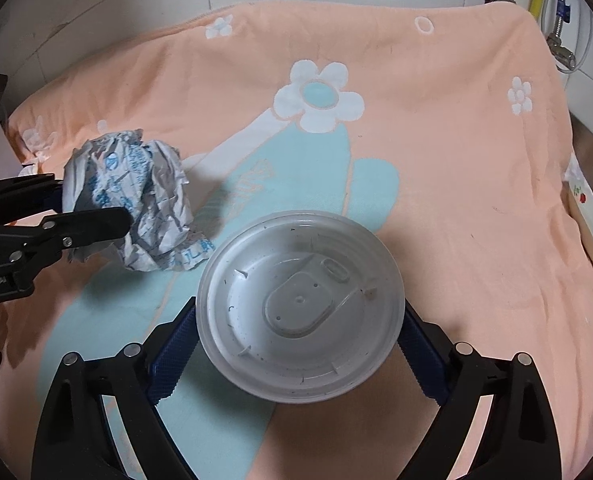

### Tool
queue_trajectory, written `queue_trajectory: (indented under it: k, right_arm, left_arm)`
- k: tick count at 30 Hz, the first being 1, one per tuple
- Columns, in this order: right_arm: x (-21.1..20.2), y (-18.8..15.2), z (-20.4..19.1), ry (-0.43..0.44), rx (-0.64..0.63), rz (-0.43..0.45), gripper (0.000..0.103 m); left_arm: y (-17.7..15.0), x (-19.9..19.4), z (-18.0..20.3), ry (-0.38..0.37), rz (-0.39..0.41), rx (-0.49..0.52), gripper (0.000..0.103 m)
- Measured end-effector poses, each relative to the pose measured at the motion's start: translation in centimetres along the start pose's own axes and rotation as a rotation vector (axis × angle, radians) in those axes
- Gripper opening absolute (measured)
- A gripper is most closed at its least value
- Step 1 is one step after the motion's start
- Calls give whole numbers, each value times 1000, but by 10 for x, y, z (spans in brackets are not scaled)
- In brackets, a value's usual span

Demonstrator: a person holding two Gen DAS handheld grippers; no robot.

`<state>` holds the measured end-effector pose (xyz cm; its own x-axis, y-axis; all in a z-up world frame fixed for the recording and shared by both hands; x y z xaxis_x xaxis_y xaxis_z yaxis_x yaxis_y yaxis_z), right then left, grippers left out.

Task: Collect trash
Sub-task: 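Carry the crumpled paper with the left gripper while the right carries the lid toward the basket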

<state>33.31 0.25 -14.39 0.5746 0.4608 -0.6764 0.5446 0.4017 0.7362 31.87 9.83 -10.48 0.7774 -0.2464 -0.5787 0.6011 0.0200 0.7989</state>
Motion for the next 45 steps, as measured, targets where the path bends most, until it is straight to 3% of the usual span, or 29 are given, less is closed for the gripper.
queue_trajectory:
  k: [22, 45]
  right_arm:
    - [-100, -55, 5, -25, 109, 63, 89]
    - [-213, -154, 55, -169, 308, 123, 89]
  left_arm:
    - [-19, -50, 75, -85, 38, 23, 38]
    - [-50, -76, 191, -249, 47, 121, 38]
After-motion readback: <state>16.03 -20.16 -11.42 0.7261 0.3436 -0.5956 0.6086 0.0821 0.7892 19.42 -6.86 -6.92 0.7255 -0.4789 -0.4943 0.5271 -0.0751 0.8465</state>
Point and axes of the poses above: each gripper's, at about its wrist camera, not at the fingertips, and x roughly the way its jaws point, z to its right, y to its top, the point moved 8 cm from there along x, roughly the way its jaws point, and after that the axes turned 10 degrees about z, right-handed, at the moved point
